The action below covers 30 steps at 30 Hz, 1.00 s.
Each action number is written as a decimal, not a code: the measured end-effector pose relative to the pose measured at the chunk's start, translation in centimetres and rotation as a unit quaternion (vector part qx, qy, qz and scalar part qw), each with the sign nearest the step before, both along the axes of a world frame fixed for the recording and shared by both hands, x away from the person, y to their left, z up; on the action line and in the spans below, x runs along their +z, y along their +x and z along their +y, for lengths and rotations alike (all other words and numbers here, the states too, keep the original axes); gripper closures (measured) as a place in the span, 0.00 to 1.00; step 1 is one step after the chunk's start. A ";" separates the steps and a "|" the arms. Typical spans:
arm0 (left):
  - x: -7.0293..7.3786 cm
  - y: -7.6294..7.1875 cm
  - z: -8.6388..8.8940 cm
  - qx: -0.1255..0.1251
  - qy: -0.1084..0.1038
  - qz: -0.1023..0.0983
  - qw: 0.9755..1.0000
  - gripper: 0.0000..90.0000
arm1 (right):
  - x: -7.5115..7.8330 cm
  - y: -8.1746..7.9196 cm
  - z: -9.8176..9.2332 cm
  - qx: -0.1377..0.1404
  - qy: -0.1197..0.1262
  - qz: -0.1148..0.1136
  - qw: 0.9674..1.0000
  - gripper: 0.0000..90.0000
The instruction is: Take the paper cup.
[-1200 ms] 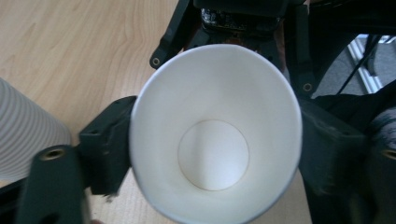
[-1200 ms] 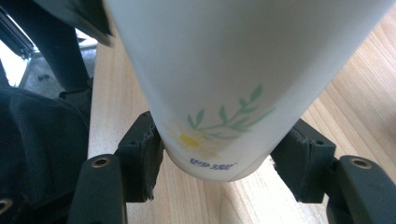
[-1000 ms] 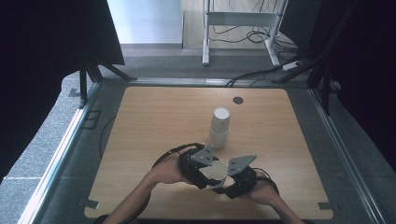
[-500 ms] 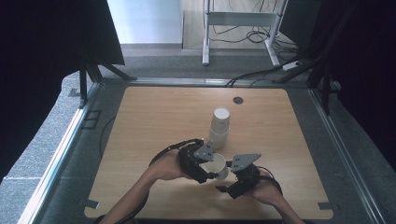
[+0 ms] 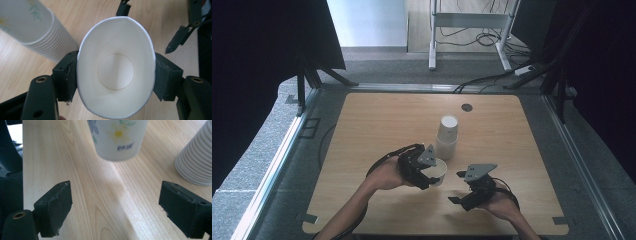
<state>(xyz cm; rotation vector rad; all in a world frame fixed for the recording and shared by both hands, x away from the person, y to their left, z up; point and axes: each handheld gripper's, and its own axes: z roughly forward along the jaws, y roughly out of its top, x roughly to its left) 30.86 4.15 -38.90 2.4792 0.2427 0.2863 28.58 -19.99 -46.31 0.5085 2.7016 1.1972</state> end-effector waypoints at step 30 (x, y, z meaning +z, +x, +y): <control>-1.4 3.8 4.4 0.173 0.070 0.005 0.982 0.34 | -1.2 0.3 -2.7 -0.048 -0.028 0.009 0.998 0.13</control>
